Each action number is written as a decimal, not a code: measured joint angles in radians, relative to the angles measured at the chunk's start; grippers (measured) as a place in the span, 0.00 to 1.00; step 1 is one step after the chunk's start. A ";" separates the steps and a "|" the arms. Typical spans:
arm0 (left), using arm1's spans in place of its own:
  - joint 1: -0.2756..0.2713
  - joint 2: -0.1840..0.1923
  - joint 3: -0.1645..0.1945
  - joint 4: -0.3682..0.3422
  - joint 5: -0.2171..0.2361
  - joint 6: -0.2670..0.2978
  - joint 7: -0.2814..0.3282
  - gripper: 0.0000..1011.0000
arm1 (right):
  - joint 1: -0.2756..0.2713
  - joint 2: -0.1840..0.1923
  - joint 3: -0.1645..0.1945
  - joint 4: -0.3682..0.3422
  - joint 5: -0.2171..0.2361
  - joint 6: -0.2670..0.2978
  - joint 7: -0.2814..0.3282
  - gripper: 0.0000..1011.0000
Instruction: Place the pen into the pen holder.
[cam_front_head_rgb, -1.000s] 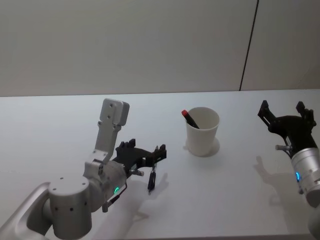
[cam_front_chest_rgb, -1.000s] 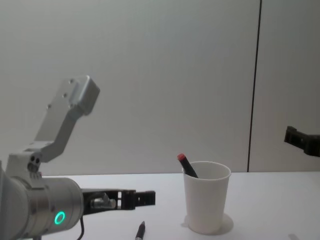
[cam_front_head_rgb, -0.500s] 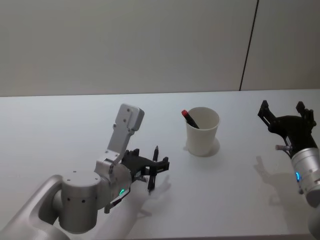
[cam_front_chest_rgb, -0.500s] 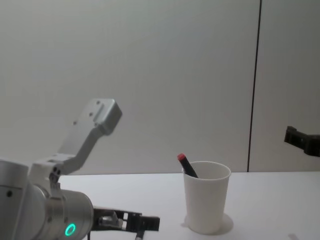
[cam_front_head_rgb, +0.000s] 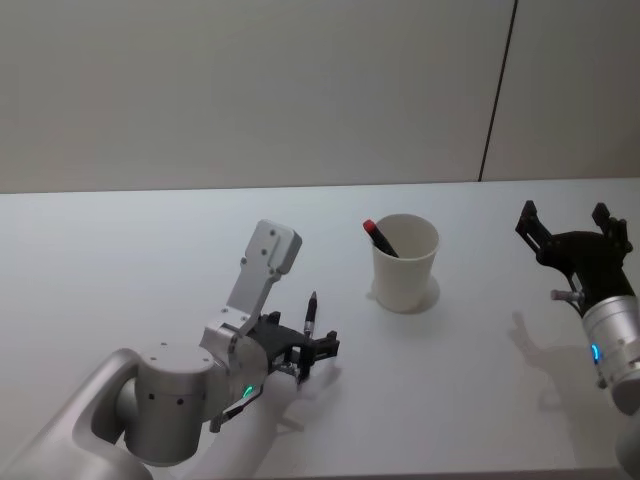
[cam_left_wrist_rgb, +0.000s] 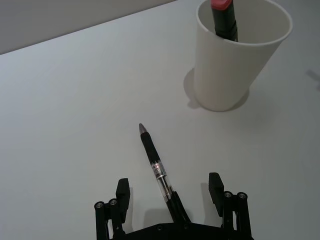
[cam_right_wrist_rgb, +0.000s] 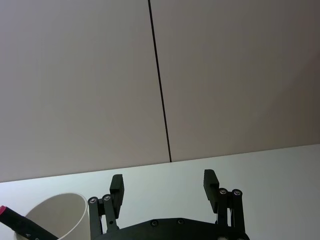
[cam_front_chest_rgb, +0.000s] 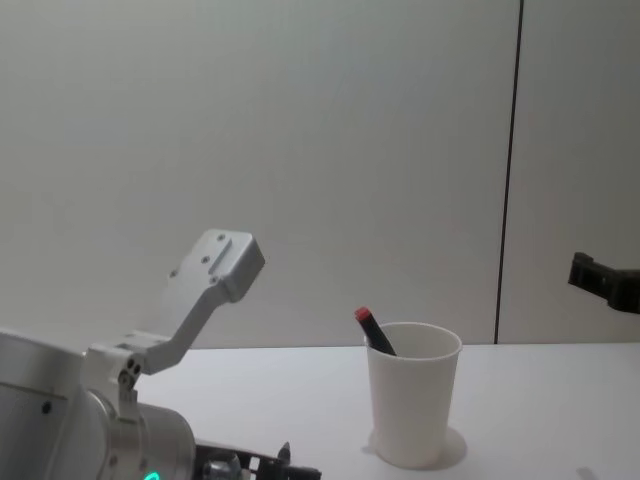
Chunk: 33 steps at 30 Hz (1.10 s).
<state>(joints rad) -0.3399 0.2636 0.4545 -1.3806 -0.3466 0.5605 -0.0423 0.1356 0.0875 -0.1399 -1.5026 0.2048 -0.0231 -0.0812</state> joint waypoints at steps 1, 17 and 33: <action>-0.001 -0.001 0.000 0.002 0.003 0.001 -0.001 0.99 | 0.000 0.000 0.000 0.000 0.000 0.000 0.000 0.99; -0.012 -0.014 0.010 0.041 0.052 0.035 -0.018 0.96 | 0.000 0.000 0.000 0.000 0.000 0.000 0.000 0.99; -0.014 -0.020 0.010 0.058 0.074 0.050 -0.022 0.56 | 0.000 0.000 0.000 0.000 0.000 0.000 0.000 0.99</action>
<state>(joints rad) -0.3534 0.2435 0.4648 -1.3227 -0.2730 0.6107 -0.0646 0.1356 0.0875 -0.1400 -1.5026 0.2047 -0.0231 -0.0812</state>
